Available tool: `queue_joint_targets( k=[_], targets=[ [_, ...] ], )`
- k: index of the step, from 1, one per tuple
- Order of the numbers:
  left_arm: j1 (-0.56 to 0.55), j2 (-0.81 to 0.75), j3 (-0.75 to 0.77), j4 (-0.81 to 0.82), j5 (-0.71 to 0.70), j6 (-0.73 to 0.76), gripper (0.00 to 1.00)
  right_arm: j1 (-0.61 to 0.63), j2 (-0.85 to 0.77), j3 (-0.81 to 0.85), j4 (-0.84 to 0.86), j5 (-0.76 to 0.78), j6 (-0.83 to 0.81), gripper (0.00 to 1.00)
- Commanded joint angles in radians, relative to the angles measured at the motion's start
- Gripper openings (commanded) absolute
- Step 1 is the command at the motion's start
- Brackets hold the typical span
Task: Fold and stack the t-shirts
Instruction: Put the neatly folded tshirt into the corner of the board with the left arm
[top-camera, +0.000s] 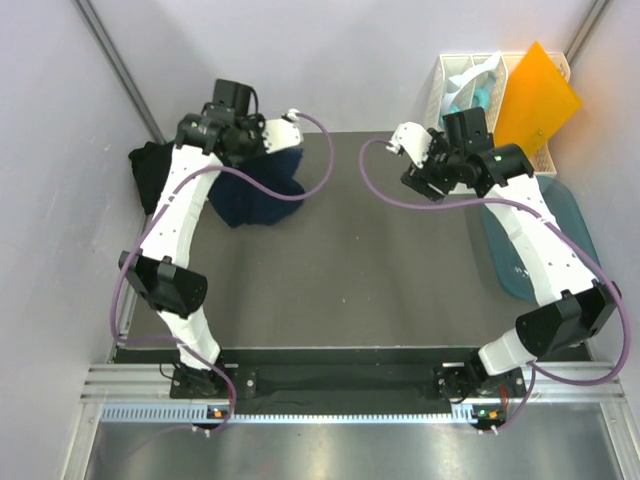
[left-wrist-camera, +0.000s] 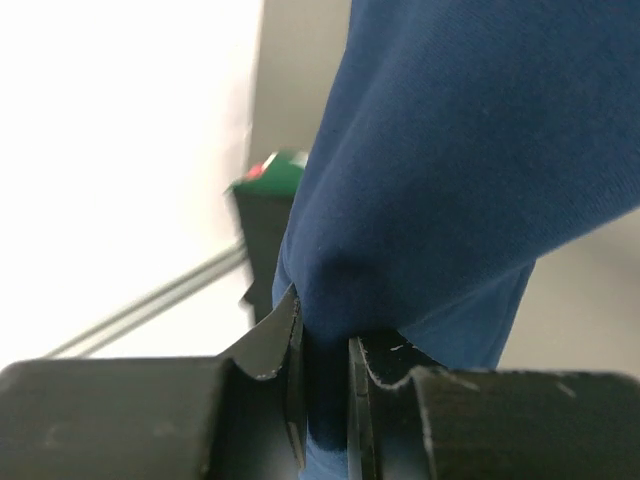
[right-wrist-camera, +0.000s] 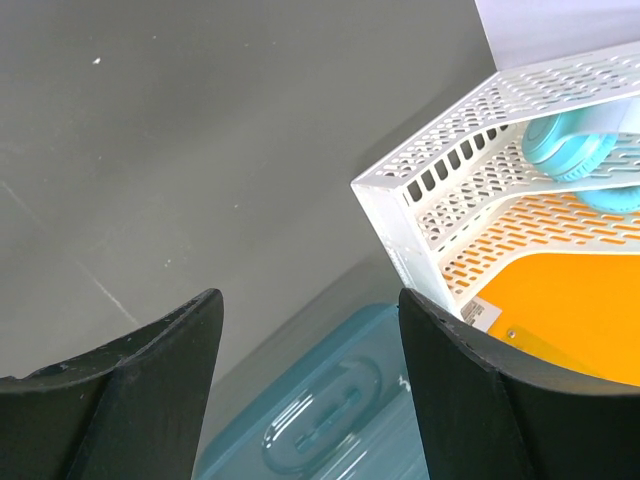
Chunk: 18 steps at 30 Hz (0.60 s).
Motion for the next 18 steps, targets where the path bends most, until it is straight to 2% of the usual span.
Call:
queue_joint_targets(
  k=[1, 9, 11, 13, 16, 17, 18],
  targets=[
    [0.078, 0.092, 0.178, -0.042, -0.060, 0.168, 0.00, -0.005, -0.065, -0.034, 0.067, -0.016, 0.005, 0.71],
    [0.209, 0.186, 0.332, 0.261, -0.140, 0.269, 0.00, -0.005, -0.124, -0.128, 0.099, -0.030, 0.018, 0.71],
    [0.236, 0.191, 0.335, 0.405, -0.215, 0.291, 0.00, -0.005, -0.147, -0.148, 0.108, -0.030, 0.016, 0.71],
    [0.259, 0.197, 0.354, 0.447, -0.232, 0.311, 0.00, -0.005, -0.162, -0.179, 0.117, -0.031, 0.014, 0.71],
    [0.294, 0.197, 0.271, 0.735, -0.305, 0.364, 0.00, -0.004, -0.185, -0.215, 0.128, -0.034, 0.011, 0.71],
    [0.308, 0.200, 0.247, 0.827, -0.360, 0.422, 0.00, -0.005, -0.194, -0.222, 0.128, -0.034, 0.011, 0.71],
    [0.310, 0.221, 0.231, 0.995, -0.379, 0.447, 0.00, -0.005, -0.197, -0.235, 0.133, -0.037, 0.011, 0.70]
  ],
)
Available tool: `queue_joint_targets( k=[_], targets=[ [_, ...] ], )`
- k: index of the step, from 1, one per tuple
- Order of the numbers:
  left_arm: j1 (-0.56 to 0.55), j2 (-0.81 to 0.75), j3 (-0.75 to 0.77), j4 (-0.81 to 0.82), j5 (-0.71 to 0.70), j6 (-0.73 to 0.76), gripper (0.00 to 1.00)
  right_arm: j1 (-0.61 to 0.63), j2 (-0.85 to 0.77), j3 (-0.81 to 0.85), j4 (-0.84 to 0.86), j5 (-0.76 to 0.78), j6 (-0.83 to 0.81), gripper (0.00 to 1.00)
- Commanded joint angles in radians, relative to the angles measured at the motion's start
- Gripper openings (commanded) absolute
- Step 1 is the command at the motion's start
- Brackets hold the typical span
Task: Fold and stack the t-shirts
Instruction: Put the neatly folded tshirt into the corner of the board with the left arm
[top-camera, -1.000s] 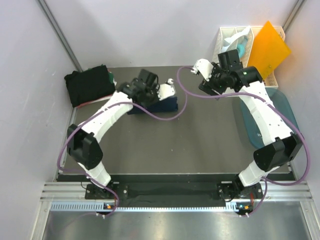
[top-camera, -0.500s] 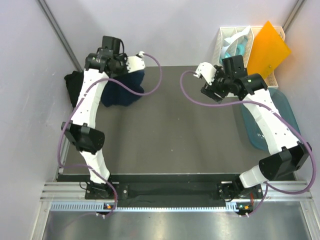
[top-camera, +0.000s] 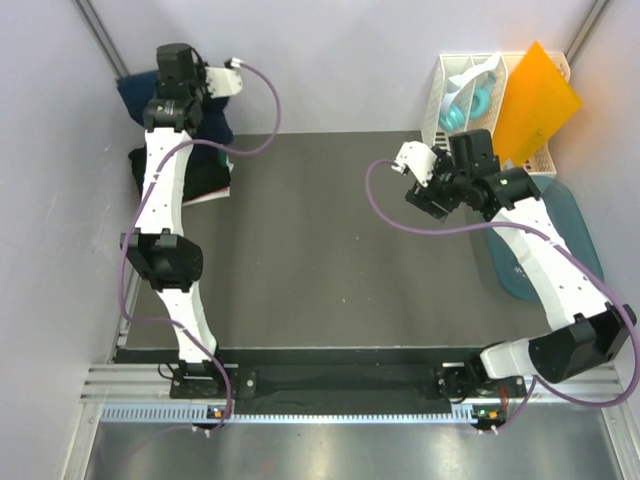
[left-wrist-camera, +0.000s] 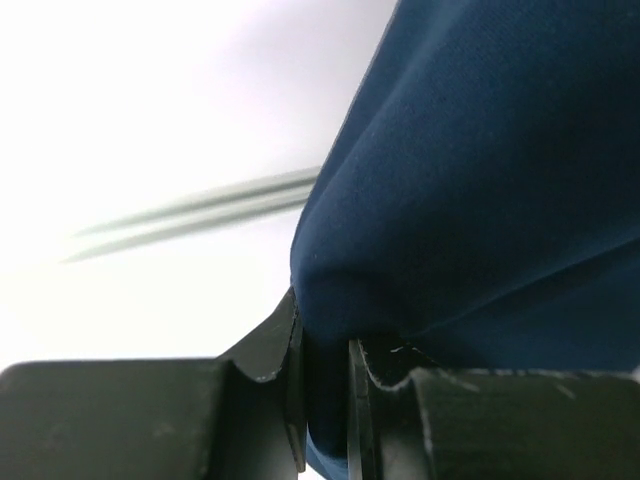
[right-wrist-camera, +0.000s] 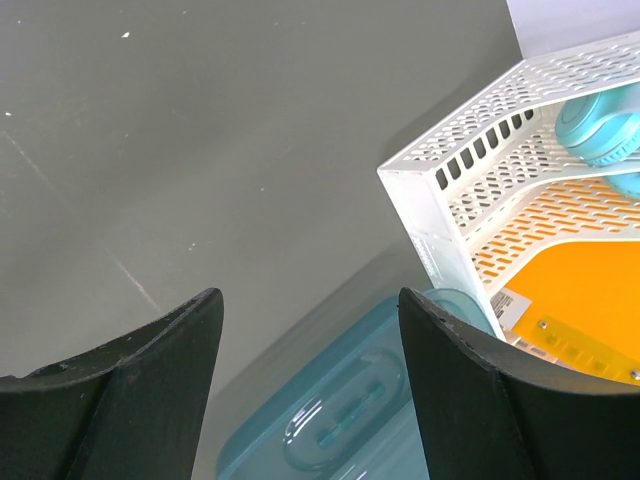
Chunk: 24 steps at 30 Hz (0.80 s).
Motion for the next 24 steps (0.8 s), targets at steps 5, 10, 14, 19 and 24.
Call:
queue_joint_targets(
  k=[5, 10, 14, 19, 24],
  targets=[
    [0.100, 0.110, -0.031, 0.825, -0.170, 0.267, 0.00, -0.005, -0.052, -0.030, 0.062, -0.036, 0.017, 0.70],
    [0.102, 0.132, -0.380, 1.232, -0.171, 0.442, 0.00, -0.005, -0.040, -0.001, 0.056, -0.065, 0.035, 0.70],
    [0.050, 0.050, -0.918, 1.655, -0.122, 0.610, 0.00, -0.005, -0.035, 0.027, 0.038, -0.091, 0.051, 0.69],
    [-0.066, -0.008, -1.425, 1.699, -0.254, 0.521, 0.00, -0.003, -0.041, 0.031, 0.007, -0.100, 0.052, 0.68],
    [-0.101, -0.101, -1.518, 1.420, -0.365, 0.248, 0.00, -0.006, -0.049, 0.007, -0.004, -0.071, 0.032, 0.68]
  ],
)
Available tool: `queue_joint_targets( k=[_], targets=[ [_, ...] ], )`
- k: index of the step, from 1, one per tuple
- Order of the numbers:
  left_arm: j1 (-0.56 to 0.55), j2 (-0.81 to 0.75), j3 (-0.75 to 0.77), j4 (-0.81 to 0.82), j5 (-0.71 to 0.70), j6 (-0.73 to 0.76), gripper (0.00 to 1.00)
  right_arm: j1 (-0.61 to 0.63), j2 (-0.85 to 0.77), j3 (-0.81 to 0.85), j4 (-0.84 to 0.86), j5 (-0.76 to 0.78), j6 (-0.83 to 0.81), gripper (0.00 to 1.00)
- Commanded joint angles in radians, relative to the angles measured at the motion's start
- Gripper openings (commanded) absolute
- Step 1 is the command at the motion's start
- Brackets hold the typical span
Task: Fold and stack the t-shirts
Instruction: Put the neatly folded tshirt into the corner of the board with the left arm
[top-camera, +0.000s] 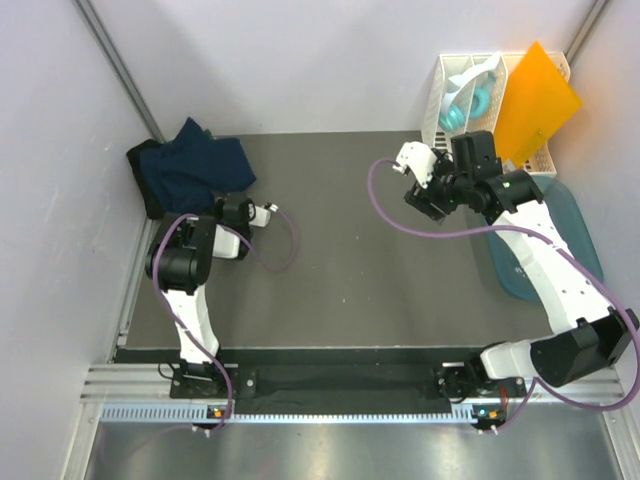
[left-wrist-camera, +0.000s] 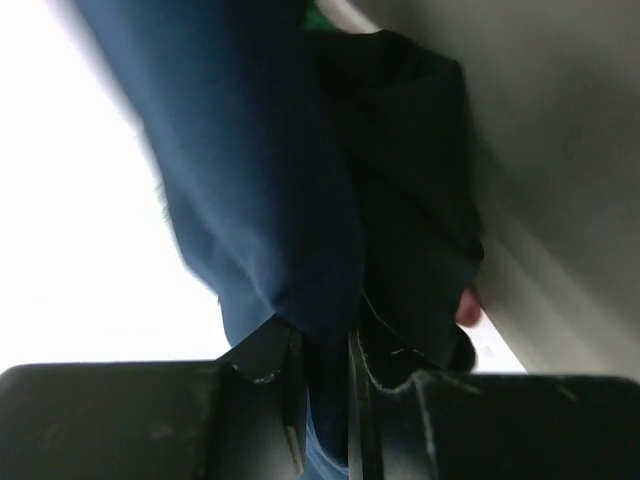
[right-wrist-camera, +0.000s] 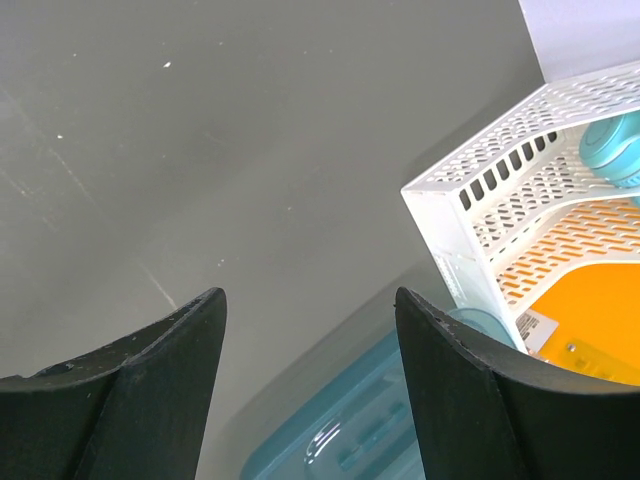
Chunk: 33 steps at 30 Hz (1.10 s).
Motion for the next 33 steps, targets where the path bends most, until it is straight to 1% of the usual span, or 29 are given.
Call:
queue_joint_targets(
  k=[1, 2, 3, 4, 6, 7, 8, 9, 10, 11, 12, 13, 15, 16, 20, 21, 22, 23, 24, 25, 27, 28, 29, 31, 33],
  targets=[
    [-0.009, -0.117, -0.015, -0.118, -0.115, -0.205, 0.00, -0.005, -0.021, 0.029, -0.010, 0.002, -0.001, 0.68],
    [-0.004, -0.134, -0.009, -0.135, -0.116, -0.246, 0.00, -0.006, -0.021, 0.026, -0.011, 0.000, 0.001, 0.68],
    [0.004, -0.138, 0.009, -0.164, -0.116, -0.260, 0.00, -0.005, -0.021, 0.024, -0.010, 0.000, 0.004, 0.69],
    [0.016, -0.137, 0.022, -0.159, -0.121, -0.269, 0.00, -0.006, -0.016, 0.024, -0.008, -0.001, 0.008, 0.68],
    [0.028, -0.122, 0.067, -0.129, -0.144, -0.272, 0.00, -0.005, -0.012, 0.021, -0.007, -0.001, 0.013, 0.69],
    [0.042, -0.112, 0.087, -0.086, -0.155, -0.275, 0.00, -0.006, -0.008, 0.021, -0.005, -0.003, 0.015, 0.69],
    [0.050, -0.091, 0.115, -0.087, -0.171, -0.297, 0.00, -0.006, -0.008, 0.020, -0.005, -0.003, 0.015, 0.69],
    [0.057, -0.079, 0.182, -0.096, -0.210, -0.314, 0.02, -0.006, -0.007, 0.021, -0.007, -0.003, 0.016, 0.69],
    [0.077, -0.066, 0.218, -0.119, -0.231, -0.328, 0.03, -0.006, -0.007, 0.020, -0.007, 0.000, 0.016, 0.69],
    [0.088, -0.037, 0.253, -0.139, -0.251, -0.349, 0.00, -0.006, -0.010, 0.018, -0.007, 0.000, 0.016, 0.69],
    [0.097, -0.020, 0.320, -0.158, -0.285, -0.358, 0.00, -0.008, -0.013, 0.018, -0.007, 0.000, 0.016, 0.69],
    [0.116, -0.007, 0.344, -0.162, -0.291, -0.360, 0.00, -0.008, -0.013, 0.016, -0.005, 0.002, 0.016, 0.69],
    [0.116, 0.020, 0.383, -0.184, -0.290, -0.354, 0.00, -0.011, -0.016, 0.018, -0.008, 0.005, 0.016, 0.69],
    [0.143, 0.026, 0.391, -0.184, -0.288, -0.351, 0.00, -0.012, -0.016, 0.019, -0.007, 0.007, 0.016, 0.69],
    [0.146, 0.033, 0.394, -0.245, -0.297, -0.367, 0.00, -0.018, -0.022, 0.021, -0.004, 0.013, 0.016, 0.70],
    [0.145, 0.033, 0.390, -0.260, -0.297, -0.372, 0.02, -0.023, -0.024, 0.021, -0.002, 0.011, 0.015, 0.70],
    [0.145, 0.029, 0.384, -0.270, -0.294, -0.384, 0.14, -0.023, -0.025, 0.021, 0.001, 0.013, 0.016, 0.70],
    [0.145, 0.023, 0.379, -0.283, -0.287, -0.392, 0.23, -0.024, -0.025, 0.020, -0.001, 0.013, 0.016, 0.71],
    [0.145, 0.018, 0.373, -0.320, -0.281, -0.403, 0.50, -0.026, -0.025, 0.018, 0.001, 0.011, 0.016, 0.72],
    [0.145, 0.009, 0.367, -0.320, -0.273, -0.416, 0.60, -0.026, -0.027, 0.018, 0.004, 0.011, 0.018, 0.72],
    [0.145, 0.001, 0.358, -0.343, -0.253, -0.426, 0.83, -0.028, -0.025, 0.016, 0.008, 0.010, 0.021, 0.73],
    [0.143, -0.006, 0.355, -0.345, -0.248, -0.436, 0.97, -0.028, -0.024, 0.016, 0.010, 0.008, 0.021, 0.74],
    [0.143, -0.014, 0.358, -0.359, -0.233, -0.449, 0.99, -0.028, -0.019, 0.019, 0.013, 0.007, 0.022, 0.74],
    [0.140, -0.034, 0.362, -0.394, -0.221, -0.488, 0.99, -0.028, -0.015, 0.021, 0.012, 0.004, 0.024, 0.75],
    [0.139, -0.049, 0.399, -0.434, -0.218, -0.539, 0.99, -0.028, -0.012, 0.021, 0.009, 0.004, 0.025, 0.76]
  ],
)
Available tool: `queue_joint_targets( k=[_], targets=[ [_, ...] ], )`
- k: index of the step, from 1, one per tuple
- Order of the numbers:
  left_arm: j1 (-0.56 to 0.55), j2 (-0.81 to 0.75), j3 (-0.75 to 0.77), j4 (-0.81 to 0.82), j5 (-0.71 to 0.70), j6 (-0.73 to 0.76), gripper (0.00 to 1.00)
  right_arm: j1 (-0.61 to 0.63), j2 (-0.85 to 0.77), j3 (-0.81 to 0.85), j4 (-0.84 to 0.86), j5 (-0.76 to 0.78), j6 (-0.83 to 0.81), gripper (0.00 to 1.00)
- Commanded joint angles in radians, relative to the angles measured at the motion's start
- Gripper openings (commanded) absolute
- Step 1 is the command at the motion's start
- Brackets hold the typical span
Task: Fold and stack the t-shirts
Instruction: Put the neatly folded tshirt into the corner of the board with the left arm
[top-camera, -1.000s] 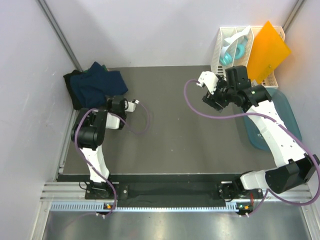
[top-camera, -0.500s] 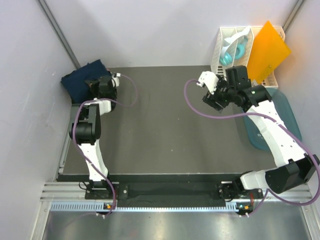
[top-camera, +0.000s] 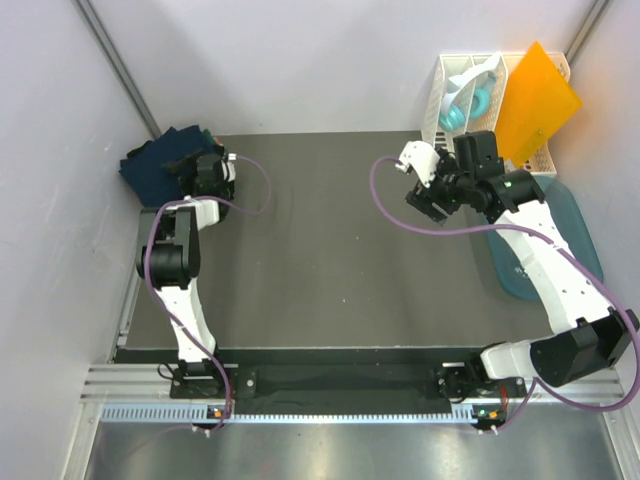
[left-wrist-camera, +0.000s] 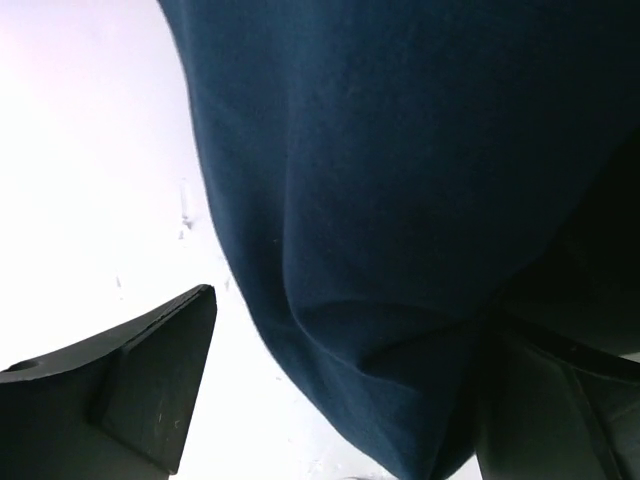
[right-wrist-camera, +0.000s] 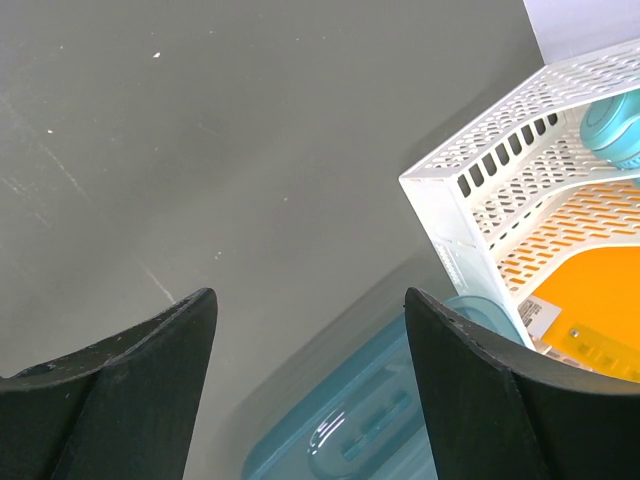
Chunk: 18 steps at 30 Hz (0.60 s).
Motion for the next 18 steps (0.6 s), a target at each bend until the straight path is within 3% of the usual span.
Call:
queue_joint_targets(
  k=[1, 10, 14, 18],
  targets=[
    [-0.002, -0.089, 0.049, -0.120, 0.019, -0.160, 0.99, -0.013, -0.013, 0.019, 0.017, -0.013, 0.014, 0.77],
    [-0.012, -0.178, 0.215, -0.271, 0.033, -0.351, 0.99, -0.013, -0.005, 0.017, 0.011, -0.008, 0.014, 0.84],
    [-0.014, -0.230, 0.295, -0.496, 0.084, -0.415, 0.99, -0.013, -0.007, 0.028, 0.007, -0.001, 0.007, 0.87],
    [-0.014, -0.305, 0.292, -0.614, 0.136, -0.442, 0.99, -0.011, -0.010, 0.033, 0.008, 0.007, -0.001, 0.89]
  ],
)
